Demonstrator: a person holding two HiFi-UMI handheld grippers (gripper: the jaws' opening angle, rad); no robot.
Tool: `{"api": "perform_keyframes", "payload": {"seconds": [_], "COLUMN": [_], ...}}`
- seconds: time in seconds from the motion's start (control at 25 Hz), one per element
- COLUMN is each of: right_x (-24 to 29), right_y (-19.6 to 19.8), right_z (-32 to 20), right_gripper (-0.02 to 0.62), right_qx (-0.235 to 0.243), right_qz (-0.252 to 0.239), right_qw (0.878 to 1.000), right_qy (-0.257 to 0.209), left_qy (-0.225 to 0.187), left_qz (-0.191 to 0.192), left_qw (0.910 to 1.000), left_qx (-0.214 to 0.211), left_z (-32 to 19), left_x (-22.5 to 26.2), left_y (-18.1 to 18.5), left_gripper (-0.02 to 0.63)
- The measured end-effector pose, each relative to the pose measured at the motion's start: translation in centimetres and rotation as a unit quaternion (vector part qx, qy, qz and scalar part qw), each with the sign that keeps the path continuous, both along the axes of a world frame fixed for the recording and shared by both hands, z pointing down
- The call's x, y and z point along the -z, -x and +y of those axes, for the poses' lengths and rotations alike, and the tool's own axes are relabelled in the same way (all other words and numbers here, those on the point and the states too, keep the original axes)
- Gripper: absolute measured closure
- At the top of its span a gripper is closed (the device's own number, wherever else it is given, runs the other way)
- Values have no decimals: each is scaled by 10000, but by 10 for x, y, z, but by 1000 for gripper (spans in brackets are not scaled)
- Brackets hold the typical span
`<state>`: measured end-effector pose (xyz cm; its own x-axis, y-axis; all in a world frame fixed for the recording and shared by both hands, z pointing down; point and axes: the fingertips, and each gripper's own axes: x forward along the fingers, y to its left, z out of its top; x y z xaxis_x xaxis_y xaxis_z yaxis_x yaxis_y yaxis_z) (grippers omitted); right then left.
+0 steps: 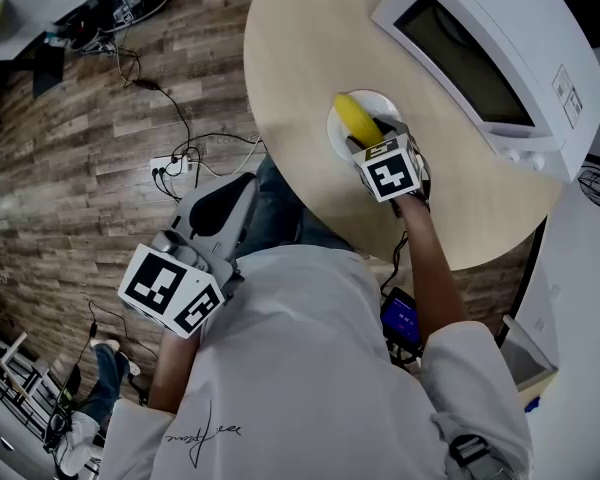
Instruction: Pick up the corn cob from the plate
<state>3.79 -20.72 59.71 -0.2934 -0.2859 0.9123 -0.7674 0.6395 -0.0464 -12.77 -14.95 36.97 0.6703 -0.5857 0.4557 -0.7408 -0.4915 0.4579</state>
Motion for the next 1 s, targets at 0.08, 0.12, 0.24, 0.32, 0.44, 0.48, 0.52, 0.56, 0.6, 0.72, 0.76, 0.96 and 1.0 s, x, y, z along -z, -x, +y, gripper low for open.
{"api": "perform_keyframes", "payload": {"seconds": [0.08, 0.12, 0.24, 0.32, 0.44, 0.48, 0.52, 0.56, 0.6, 0.72, 0.76, 0.96, 1.0], "right_x": [0, 0, -2, -1, 1, 2, 2, 2, 2, 3, 3, 7, 7], "right_y": [0, -1, -1, -1, 0, 0, 0, -1, -2, -5, -5, -5, -5], "right_z": [0, 1, 2, 1, 3, 3, 4, 4, 3, 2, 2, 2, 3], "right_gripper": [324, 324, 324, 324, 324, 325, 325, 325, 325, 325, 325, 325, 325], "right_qx": [-16, -30, -97, -109, -87, -89, -108, -140, -181, -330, -382, -500, -513], "right_qz": [3, 1, -18, 8, 82, 95, 97, 96, 98, 86, 40, -40, -31], "right_qw": [10000, 10000, 10000, 9999, 9999, 9999, 9999, 9998, 9998, 9994, 9992, 9987, 9986], "right_qy": [8, 11, 13, -9, -33, -42, -48, -54, -64, -89, -83, -82, -76], "left_qy": [-4, -7, -21, -32, -40, -43, -47, -52, -56, -66, -66, -86, -97], "left_qz": [-4, -8, -10, -6, -4, -3, 0, 5, 12, 36, 44, 91, 104], "left_qw": [10000, 10000, 10000, 10000, 10000, 10000, 10000, 10000, 10000, 10000, 9999, 9999, 9999], "left_qx": [3, 5, 16, 31, 46, 44, 42, 41, 43, 62, 68, 60, 62], "left_z": [2, 3, 5, 6, 8, 9, 10, 10, 10, 11, 11, 12, 13], "left_x": [0, 0, 1, 2, 3, 3, 4, 4, 4, 5, 5, 6, 6], "left_y": [0, 0, 1, 3, 5, 5, 5, 5, 6, 7, 7, 6, 7], "left_gripper": [612, 612, 613, 613, 612, 612, 614, 613, 613, 612, 612, 612, 613]}}
